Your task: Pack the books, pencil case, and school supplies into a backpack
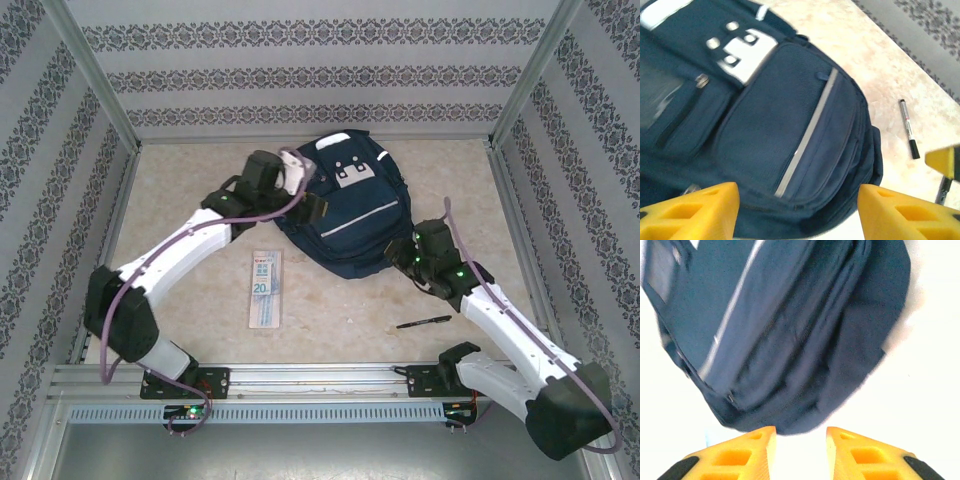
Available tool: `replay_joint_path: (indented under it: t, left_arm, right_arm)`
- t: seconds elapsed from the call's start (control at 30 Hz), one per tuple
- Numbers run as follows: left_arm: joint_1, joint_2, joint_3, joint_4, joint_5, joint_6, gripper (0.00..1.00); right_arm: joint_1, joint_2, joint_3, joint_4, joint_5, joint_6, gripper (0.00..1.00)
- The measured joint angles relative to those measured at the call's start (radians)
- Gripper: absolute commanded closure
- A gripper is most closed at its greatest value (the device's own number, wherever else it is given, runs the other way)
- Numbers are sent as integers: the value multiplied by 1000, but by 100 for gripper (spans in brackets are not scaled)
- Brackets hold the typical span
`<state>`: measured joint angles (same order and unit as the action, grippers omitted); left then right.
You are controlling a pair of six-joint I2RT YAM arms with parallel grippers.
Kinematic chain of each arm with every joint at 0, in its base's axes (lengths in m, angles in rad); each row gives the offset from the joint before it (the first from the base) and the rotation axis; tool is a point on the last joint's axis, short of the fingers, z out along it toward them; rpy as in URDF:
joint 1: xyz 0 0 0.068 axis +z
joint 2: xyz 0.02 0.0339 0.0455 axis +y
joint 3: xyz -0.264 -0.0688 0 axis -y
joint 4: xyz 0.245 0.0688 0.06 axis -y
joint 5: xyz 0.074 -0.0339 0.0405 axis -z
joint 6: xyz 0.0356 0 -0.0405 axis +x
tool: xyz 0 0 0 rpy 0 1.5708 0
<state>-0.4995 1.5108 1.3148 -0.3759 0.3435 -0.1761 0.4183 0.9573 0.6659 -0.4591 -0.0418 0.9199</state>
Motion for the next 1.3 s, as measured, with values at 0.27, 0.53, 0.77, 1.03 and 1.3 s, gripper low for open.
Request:
replay_joint_path:
  t: [0.27,0.53,0.77,1.03,1.3]
  left_arm:
    - [190,-38,-238,-235,68,-177,37]
    - [200,37,-364,-264,108,-261,38]
    - [211,126,-401,-214,106,-316,39]
    - [212,108,-434,-188,57,-342,37]
    - [233,91,-477,-150,35,-389,77]
  right_arm:
    - [230,237,283,-97,-117,-209,60]
    - [407,729,528,125,-325,-180,57]
    - [388,956,629,151,-410,-84,56]
    - [356,974,608,171,-421,-23,56]
    - [352,1070,637,214,-520,-6,58]
